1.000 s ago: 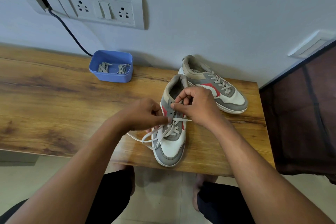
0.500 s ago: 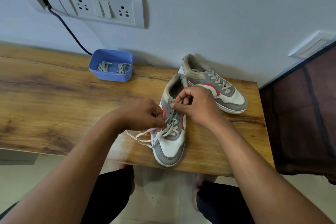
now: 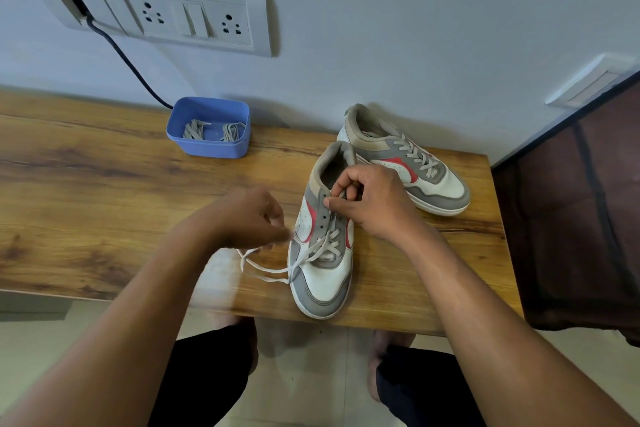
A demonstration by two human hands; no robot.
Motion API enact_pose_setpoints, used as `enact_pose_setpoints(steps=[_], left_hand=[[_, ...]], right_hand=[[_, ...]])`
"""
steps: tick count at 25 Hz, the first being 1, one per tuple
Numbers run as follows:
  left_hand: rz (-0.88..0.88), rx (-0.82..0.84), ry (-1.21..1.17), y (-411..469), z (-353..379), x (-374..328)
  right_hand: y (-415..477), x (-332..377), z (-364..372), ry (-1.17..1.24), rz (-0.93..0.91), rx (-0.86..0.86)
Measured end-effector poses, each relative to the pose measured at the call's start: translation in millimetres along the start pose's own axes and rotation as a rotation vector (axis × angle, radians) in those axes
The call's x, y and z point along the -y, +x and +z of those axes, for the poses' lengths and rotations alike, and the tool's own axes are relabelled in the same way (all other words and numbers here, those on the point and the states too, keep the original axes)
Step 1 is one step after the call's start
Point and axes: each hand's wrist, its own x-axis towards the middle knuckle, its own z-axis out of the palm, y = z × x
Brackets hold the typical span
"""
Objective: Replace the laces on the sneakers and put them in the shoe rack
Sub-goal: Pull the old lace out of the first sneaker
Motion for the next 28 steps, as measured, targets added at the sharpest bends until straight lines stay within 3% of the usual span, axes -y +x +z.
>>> enact_pose_setpoints(steps=[3, 5, 7, 10, 14, 19, 28], left_hand=[[0.149, -0.492, 0.065, 11, 16, -10], [0.388, -0.615, -0.032, 13, 19, -19], [0.466, -0.579, -0.051, 13, 22, -24], [0.391, -0.533, 0.04, 18, 28, -22], [0.344, -0.582, 0.128, 26, 28, -24], [0.328, -0.623, 0.069, 29, 28, -26], [0.345, -0.619, 0.0, 29, 29, -25]], right_hand=[[2, 1, -2, -0.043, -0.111, 0.057], [2, 1, -1, -0.017, -0.168, 0.059], [0, -1, -1, 0.049, -0.147, -0.034], [-3, -7, -9, 0.071, -0.027, -0.148], [-15, -5, -10, -0.057, 0.143, 0.156], [-19, 6, -3, -0.146, 0.194, 0.103], [-21, 10, 3, -0.027, 0.309, 0.11]])
